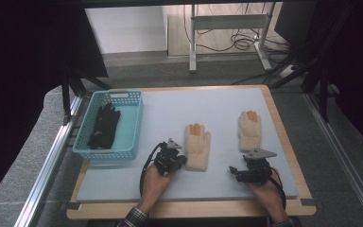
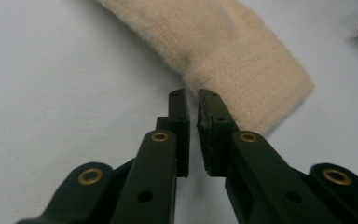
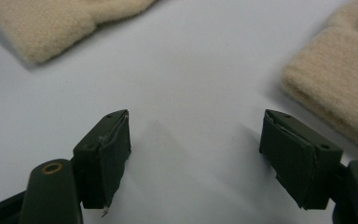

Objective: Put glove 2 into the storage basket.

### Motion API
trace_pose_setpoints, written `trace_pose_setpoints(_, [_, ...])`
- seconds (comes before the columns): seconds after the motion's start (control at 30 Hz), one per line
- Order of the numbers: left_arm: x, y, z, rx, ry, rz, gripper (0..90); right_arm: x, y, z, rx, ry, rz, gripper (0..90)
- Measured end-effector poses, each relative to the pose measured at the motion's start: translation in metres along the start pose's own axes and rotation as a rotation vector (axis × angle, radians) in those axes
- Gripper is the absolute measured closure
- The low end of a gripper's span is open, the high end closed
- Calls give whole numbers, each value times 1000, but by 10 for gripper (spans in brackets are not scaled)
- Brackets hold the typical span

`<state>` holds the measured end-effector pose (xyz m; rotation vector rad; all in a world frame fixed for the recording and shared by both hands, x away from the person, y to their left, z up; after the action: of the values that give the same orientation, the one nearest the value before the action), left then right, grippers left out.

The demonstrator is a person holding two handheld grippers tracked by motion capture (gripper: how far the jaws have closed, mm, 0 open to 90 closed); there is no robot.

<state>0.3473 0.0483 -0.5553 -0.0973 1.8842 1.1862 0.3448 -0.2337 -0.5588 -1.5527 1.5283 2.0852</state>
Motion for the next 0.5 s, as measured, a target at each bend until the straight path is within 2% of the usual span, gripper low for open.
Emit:
trace_pose_setpoints(0.13, [3, 9, 10, -37, 9, -44, 708, 0, 0, 0, -1, 0, 0, 241])
trace_pose_setpoints(0.23, [9, 16, 15, -67, 7, -70, 551, 0, 0, -1, -4, -2, 1, 247])
trace_pose_setpoints(0.3, [15, 19, 17, -91, 2, -76, 440, 0, 1, -1, -4, -8, -2, 262])
trace_pose_setpoints(0.43, [30, 25, 23, -133, -20, -68, 276, 0, 4, -4, -26, -34, -24, 299])
trace_pose_setpoints(0.5, [40, 28, 27, -137, -13, -66, 208, 0, 6, -6, -31, -55, -39, 318])
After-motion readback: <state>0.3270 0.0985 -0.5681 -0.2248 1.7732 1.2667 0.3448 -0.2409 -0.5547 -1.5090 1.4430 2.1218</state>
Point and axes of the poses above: each handheld gripper's, and its own axes: y roughly backward along the jaws, x roughly out of its underside, z roughly to its left, the point moved 4 cm from there along -y, roughly forward along the jaws, and after that the axes turned 3 degrees about -z, right-handed, at the moved point
